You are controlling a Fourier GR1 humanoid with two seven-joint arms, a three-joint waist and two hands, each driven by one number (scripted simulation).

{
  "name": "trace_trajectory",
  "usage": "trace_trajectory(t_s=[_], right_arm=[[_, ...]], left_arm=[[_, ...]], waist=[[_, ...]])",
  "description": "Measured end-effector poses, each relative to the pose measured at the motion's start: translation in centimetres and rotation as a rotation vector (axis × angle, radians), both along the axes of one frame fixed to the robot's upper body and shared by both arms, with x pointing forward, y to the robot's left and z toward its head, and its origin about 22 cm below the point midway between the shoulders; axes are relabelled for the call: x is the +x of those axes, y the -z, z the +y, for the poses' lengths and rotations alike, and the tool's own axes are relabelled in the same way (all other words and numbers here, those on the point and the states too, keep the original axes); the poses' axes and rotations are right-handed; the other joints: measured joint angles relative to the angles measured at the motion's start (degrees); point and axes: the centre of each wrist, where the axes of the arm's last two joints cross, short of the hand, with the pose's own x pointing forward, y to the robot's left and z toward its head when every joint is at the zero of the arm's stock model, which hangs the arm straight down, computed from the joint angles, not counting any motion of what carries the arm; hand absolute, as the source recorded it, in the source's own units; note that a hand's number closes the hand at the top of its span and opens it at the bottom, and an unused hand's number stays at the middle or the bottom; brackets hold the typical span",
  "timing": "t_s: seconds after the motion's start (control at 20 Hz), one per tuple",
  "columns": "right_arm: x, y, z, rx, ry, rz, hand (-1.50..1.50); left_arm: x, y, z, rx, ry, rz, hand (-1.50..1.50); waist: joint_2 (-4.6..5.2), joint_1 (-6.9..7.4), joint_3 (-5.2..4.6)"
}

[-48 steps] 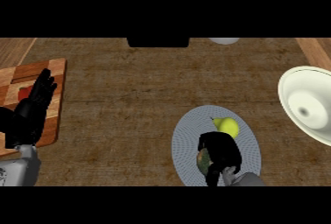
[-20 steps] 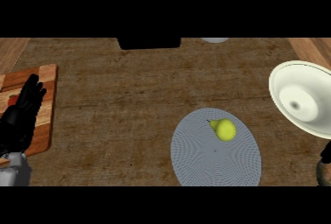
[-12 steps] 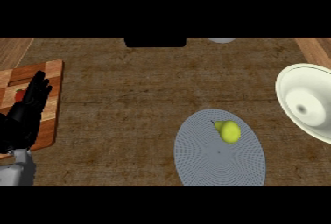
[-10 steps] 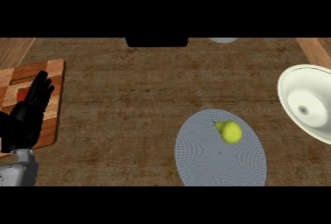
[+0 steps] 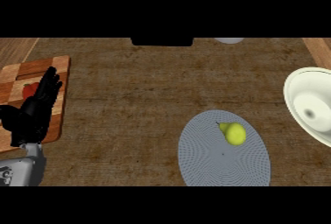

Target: Pick the squash from the placemat and place it in the bowl

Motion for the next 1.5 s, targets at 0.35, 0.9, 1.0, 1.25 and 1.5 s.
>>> trace_trajectory(t_s=[0.35, 0.9, 1.0, 1.25, 1.5], right_arm=[[5.3, 3.3, 0.3, 0.004, 0.005, 0.006, 1.50], [7.2, 6.8, -2.4, -0.167, 0.087, 0.286, -1.50], [7.5, 7.1, -2.6, -0.110, 0.059, 0.300, -1.50], [7.4, 7.2, -3.7, 0.190, 0.058, 0.293, -1.50], [7.1, 5.9, -5.3, 0.484, 0.117, 0.268, -1.50]], left_arm=[[0.2, 0.1, 0.1, 0.002, 0.005, 0.000, 0.00], [0.6, 0.0, -0.9, -0.004, 0.040, -0.015, 0.00], [0.8, -0.3, -0.9, -0.004, 0.042, -0.018, 0.00], [0.5, -0.2, -0.4, -0.007, 0.032, -0.016, 0.00], [0.7, -0.3, -0.3, -0.008, 0.023, -0.016, 0.00]], waist=[[0.06, 0.15, 0.04], [0.83, 2.17, 0.18], [0.89, 2.20, 0.23], [0.74, 1.85, 0.28], [0.89, 1.25, 0.34]])
